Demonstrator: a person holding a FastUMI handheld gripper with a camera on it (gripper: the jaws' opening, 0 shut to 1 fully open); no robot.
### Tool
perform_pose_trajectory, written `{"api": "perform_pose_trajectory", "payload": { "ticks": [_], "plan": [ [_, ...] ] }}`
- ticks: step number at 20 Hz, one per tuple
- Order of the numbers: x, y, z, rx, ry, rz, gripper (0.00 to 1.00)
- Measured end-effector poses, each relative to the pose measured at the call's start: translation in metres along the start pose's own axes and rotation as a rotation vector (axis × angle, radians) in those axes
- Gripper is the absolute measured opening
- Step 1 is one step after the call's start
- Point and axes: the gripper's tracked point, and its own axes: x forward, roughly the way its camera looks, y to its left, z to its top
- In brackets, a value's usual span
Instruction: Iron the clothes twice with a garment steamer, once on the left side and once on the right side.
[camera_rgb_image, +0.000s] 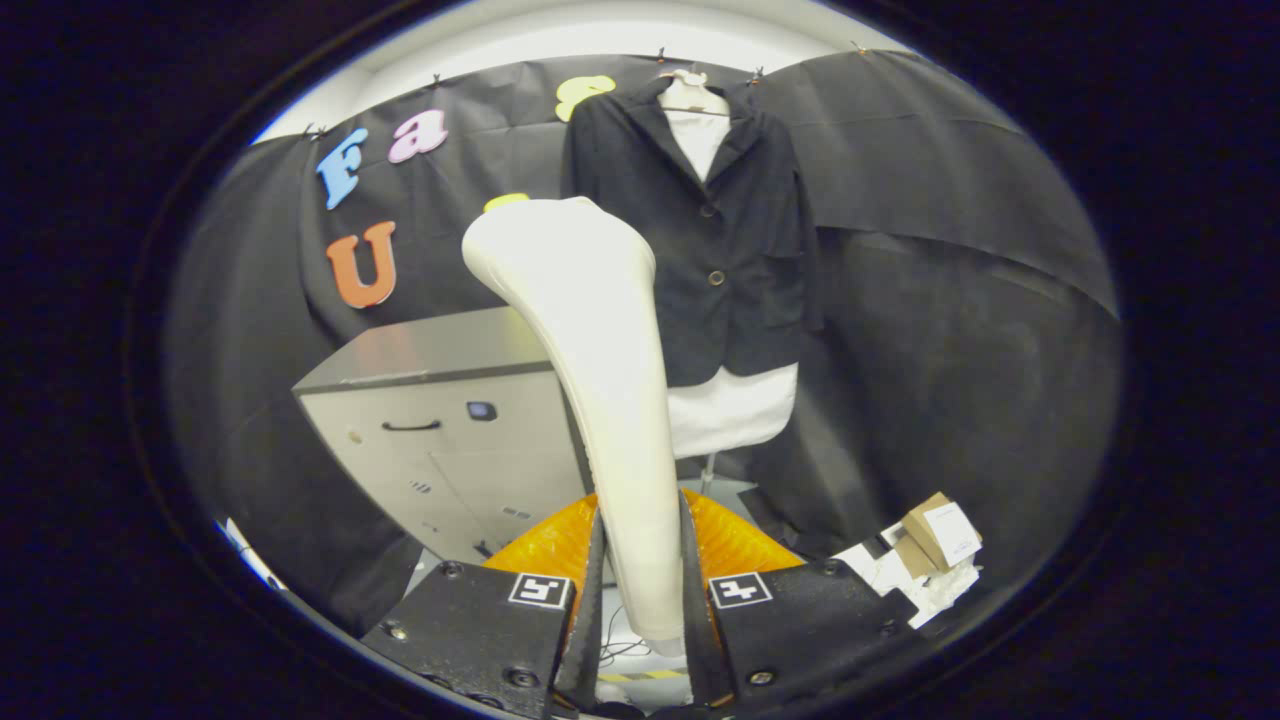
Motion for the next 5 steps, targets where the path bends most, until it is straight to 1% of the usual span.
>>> {"api": "perform_pose_trajectory", "payload": {
  "ticks": [3,5],
  "plan": [
    [0.011,0.000,-0.008,-0.019,0.023,0.002,0.37],
    [0.011,0.003,-0.015,-0.024,0.042,0.024,0.37]
  ]
}}
